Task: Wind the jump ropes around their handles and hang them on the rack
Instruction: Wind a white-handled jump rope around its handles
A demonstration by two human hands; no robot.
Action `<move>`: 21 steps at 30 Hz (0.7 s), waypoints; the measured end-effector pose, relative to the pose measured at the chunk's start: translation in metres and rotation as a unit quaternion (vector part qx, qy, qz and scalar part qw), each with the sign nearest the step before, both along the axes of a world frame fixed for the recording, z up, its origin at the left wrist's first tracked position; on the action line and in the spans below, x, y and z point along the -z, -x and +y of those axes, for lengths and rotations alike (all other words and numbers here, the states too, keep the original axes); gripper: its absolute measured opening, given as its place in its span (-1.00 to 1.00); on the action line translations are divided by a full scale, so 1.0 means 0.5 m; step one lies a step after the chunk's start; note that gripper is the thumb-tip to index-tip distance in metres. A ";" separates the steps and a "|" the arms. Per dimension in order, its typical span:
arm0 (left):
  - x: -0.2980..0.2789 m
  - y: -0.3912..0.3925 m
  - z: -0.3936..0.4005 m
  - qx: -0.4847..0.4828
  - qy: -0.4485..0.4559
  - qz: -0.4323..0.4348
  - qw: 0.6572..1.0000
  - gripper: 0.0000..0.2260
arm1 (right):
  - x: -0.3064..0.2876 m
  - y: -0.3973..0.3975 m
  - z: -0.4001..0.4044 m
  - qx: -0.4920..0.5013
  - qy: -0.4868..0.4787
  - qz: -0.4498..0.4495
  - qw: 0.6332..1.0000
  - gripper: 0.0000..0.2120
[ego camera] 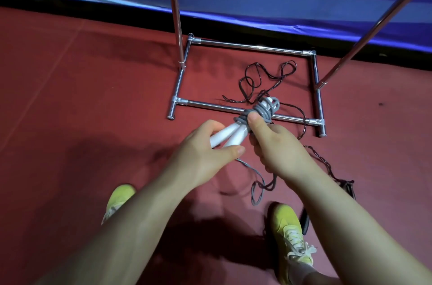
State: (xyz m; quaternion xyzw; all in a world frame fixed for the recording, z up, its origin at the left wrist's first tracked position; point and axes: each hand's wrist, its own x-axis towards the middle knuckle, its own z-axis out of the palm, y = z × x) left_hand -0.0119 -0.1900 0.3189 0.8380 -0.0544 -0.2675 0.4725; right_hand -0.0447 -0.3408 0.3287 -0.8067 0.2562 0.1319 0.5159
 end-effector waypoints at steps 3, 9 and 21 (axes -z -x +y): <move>-0.001 0.005 0.002 0.032 -0.020 -0.011 0.999 -0.61 | -0.001 0.002 -0.009 0.027 -0.062 -0.020 0.997 -0.47; -0.033 0.004 -0.004 0.051 0.274 0.360 0.890 -0.44 | -0.020 0.005 -0.015 0.101 -0.231 -0.055 0.966 -0.73; -0.041 0.005 -0.010 0.017 0.285 0.345 0.894 -0.50 | -0.001 0.002 -0.028 -0.039 -0.201 -0.008 0.979 -0.51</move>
